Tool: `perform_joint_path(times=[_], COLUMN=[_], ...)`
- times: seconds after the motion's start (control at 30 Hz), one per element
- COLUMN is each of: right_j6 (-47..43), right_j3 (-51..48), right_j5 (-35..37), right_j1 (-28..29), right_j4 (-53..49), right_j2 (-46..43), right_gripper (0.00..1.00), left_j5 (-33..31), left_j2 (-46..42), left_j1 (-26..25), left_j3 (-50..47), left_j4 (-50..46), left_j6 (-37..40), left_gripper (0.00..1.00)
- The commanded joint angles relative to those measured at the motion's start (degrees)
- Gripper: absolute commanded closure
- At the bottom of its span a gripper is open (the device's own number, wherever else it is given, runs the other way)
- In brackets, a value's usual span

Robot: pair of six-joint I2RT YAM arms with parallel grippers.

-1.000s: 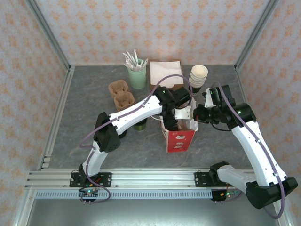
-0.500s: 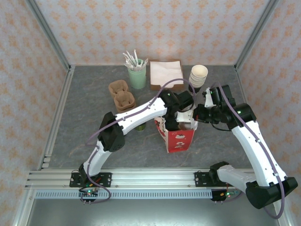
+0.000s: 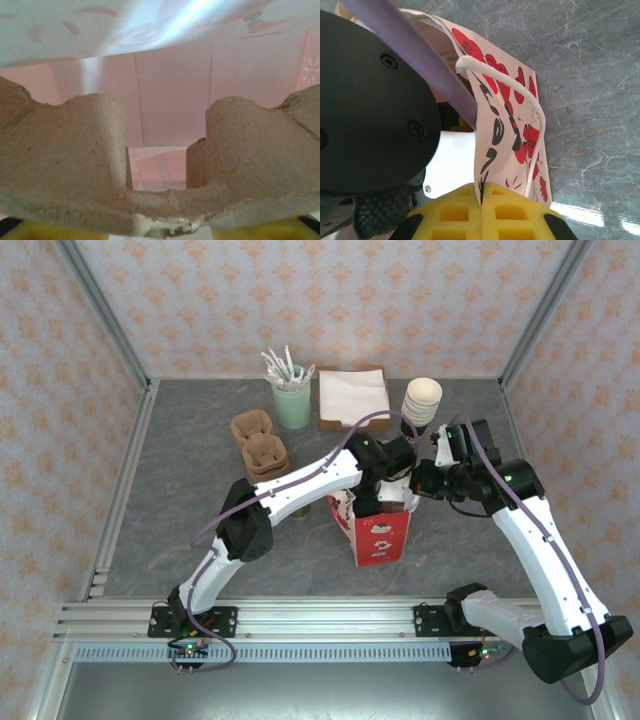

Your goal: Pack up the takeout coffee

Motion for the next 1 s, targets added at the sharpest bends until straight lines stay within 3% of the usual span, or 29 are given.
perform_joint_path(times=[0.0,0.4,0.97], right_j6=[0.4,0.3,1.2], right_j3=[-0.5,-0.8,-1.5], right_j5=[-2.8,-2.2,0.0], right_j1=[0.3,0.3,0.2], right_j4=[3.1,2.7,1.7], right_j2=[-0.4,-0.4,-0.7], right_gripper=[1.00,1.00,1.00], left_j5=[-1.2,1.1,0.5], left_j2=[1.9,-2.7,-11.2], left_j1=[-1.1,-1.1,-0.6], left_j3=[1.1,1.0,5.0], left_j4=[-0.3,0.5,-1.5], left_j6=[-1.2,-1.9,-5.8], left_gripper=[0.41,0.13,0.07])
